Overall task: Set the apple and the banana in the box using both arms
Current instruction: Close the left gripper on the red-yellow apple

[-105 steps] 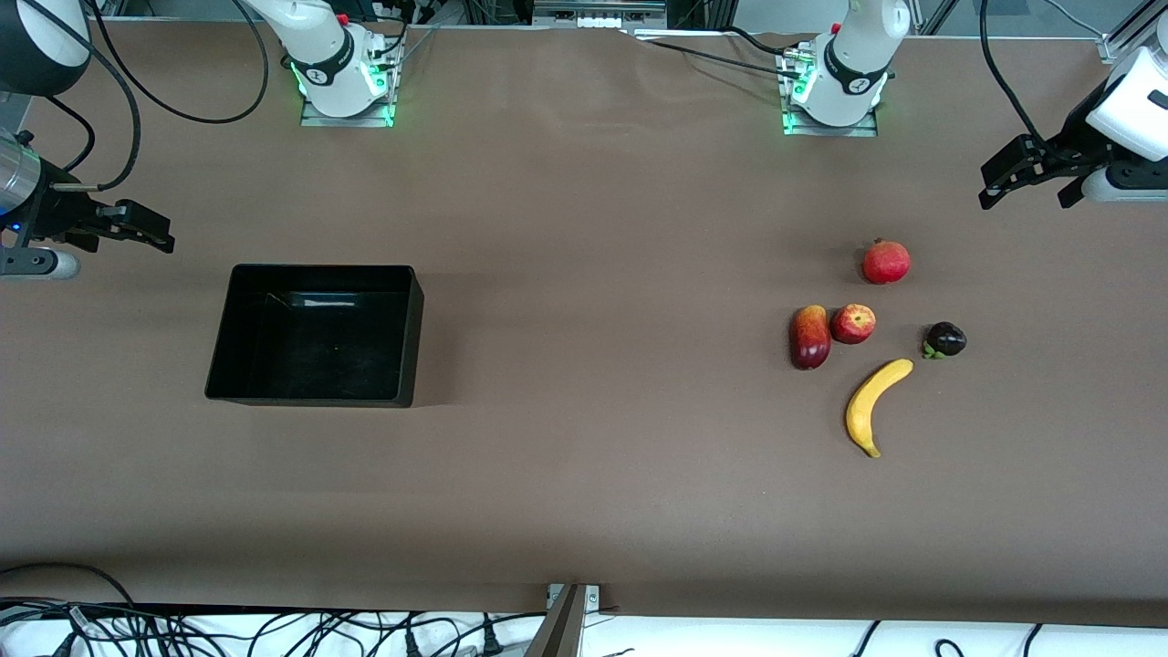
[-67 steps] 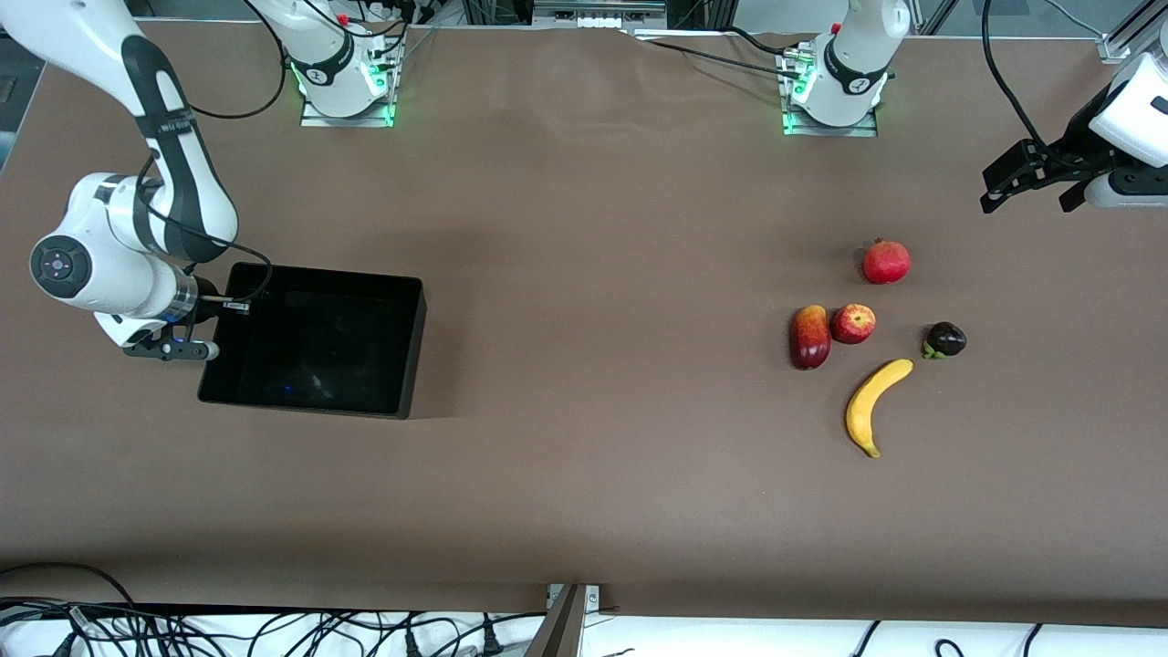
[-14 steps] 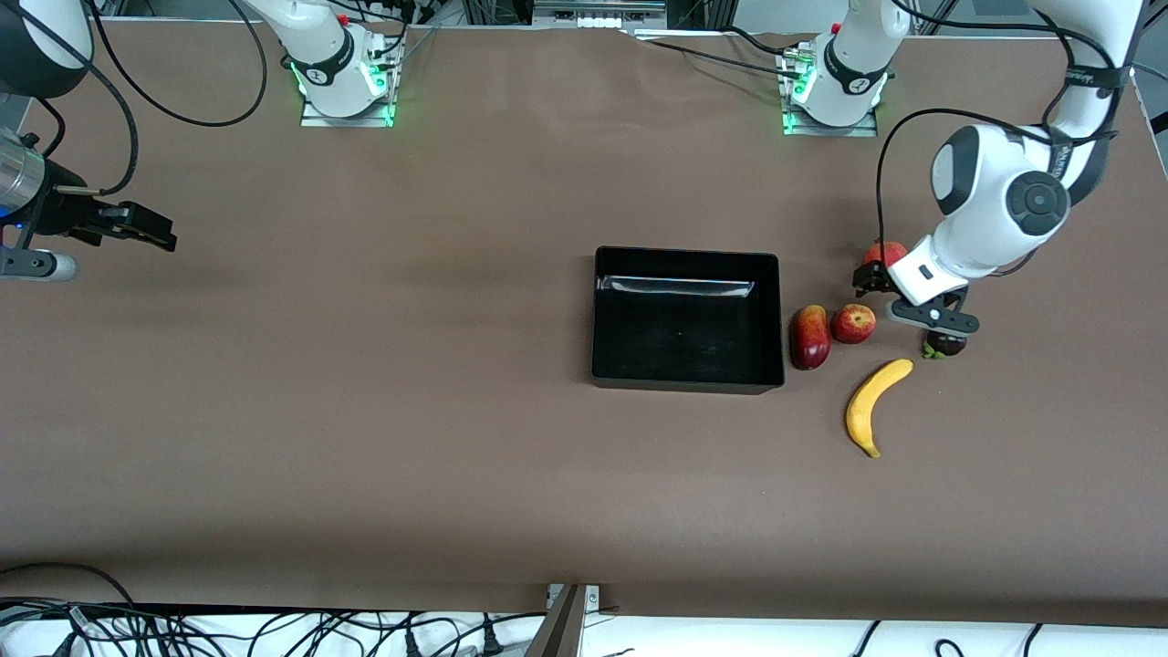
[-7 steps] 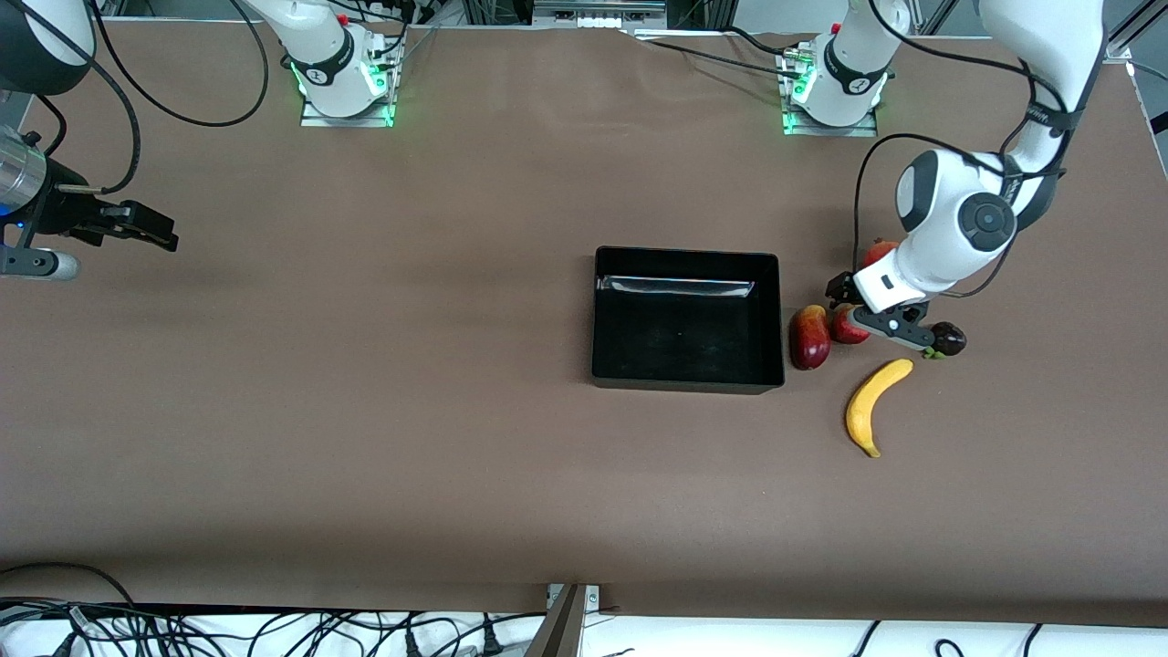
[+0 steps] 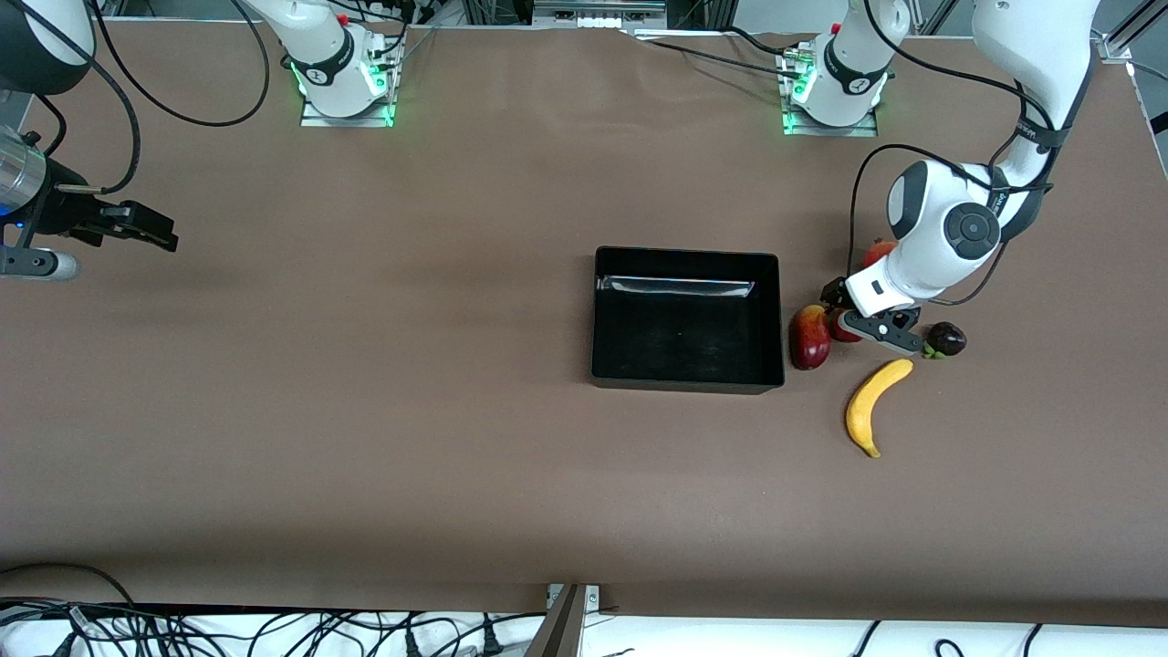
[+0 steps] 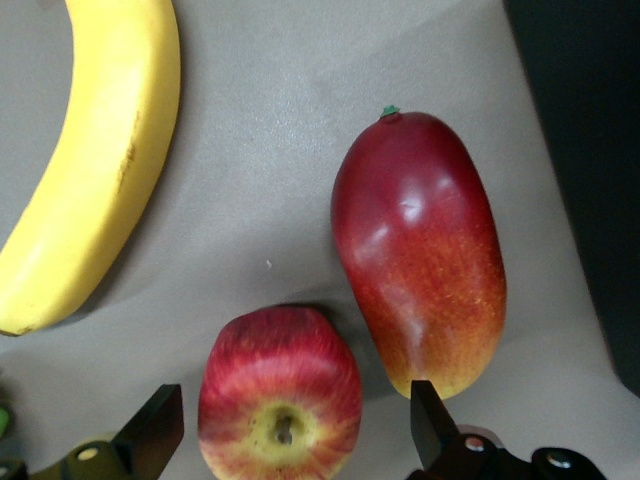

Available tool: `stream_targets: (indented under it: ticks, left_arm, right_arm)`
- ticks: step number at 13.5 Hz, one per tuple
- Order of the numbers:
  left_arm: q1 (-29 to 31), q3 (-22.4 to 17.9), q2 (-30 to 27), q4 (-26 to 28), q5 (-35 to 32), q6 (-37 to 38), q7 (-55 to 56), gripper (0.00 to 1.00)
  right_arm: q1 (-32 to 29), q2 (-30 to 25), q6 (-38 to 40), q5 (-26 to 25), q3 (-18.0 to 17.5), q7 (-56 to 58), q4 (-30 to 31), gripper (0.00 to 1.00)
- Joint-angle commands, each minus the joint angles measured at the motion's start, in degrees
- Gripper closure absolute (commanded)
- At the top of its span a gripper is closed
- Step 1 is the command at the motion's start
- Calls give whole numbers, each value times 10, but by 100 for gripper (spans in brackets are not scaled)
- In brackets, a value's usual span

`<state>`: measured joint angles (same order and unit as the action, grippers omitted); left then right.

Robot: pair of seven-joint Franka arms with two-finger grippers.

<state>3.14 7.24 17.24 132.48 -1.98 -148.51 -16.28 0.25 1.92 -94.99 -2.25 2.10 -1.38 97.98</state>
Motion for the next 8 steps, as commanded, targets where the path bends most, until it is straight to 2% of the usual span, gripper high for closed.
stream_targets:
  ticks: [1, 5, 7, 8]
  left_arm:
    - [1, -8, 7, -3, -12, -6, -8, 0]
    - [1, -10, 17, -3, -11, -6, -8, 0]
    - [1, -11, 15, -4, -12, -4, -7, 89]
    - [1, -13, 10, -5, -12, -2, -6, 100]
  right_arm:
    - [-10, -6, 3, -6, -11, -2, -4, 0]
    - [-10, -6, 2, -6, -12, -1, -4, 0]
    - [-9, -6, 2, -7, -15, 0, -4, 0]
    - [-5, -6, 2, -7, -15, 0, -4, 0]
